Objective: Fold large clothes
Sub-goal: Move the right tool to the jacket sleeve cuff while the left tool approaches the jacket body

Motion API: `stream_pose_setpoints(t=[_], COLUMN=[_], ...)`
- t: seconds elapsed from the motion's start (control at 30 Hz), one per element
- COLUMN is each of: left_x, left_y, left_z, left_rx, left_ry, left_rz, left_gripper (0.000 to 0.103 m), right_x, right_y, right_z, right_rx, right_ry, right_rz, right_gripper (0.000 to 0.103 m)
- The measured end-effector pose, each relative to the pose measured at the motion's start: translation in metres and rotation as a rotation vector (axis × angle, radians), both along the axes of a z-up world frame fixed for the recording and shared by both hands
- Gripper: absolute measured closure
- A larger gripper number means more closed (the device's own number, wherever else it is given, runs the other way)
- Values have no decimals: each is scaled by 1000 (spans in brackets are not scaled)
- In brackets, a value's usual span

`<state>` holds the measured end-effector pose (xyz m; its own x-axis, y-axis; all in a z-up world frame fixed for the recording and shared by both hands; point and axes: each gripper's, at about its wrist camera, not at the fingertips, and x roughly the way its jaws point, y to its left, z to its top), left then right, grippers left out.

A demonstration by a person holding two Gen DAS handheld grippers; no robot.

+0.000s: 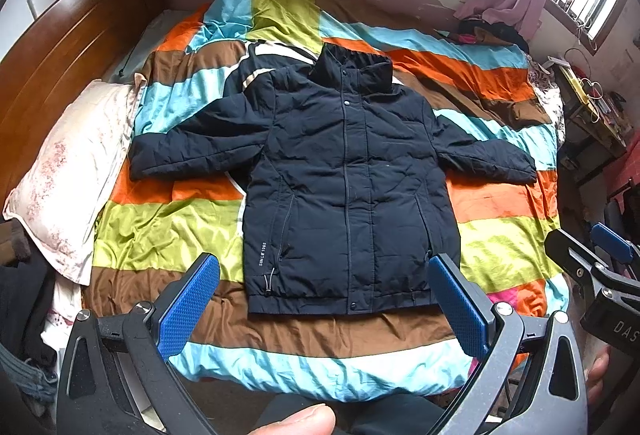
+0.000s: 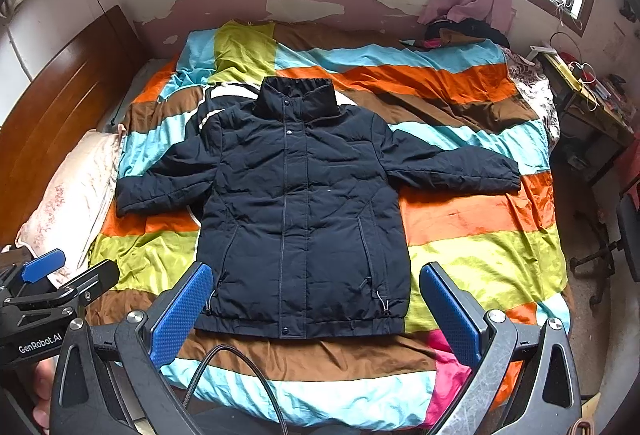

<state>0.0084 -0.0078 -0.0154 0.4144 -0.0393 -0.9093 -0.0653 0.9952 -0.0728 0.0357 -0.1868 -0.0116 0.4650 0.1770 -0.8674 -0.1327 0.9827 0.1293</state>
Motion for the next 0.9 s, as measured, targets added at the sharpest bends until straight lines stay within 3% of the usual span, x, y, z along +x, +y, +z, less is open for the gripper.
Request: stream_pose_setpoints(t=[0.3,0.47,0.6,0.77,0.9], left_x=[12,20,36,65,86], left_y=[32,32,28,12,-6], left_z=[-11,-37,-56,-55,-59], left_rx=[-26,-152,-251,-196,-194], left_ry=[23,8,83,97,76], left_rz=[-58,-217,-276,-278,-265], left_gripper=[1,1,1,1,1], right_x=[3,2,-1,-2,10], right_y=[13,15,-3,-37,-69], right_z=[-8,-23,-22,-12,-16], right_rx=[-14,-18,1,41,53], right_ry=[49,103,85,12,24], right_rz=[-34,-80,-132,-171,-185], right_gripper=[0,0,0,0,0])
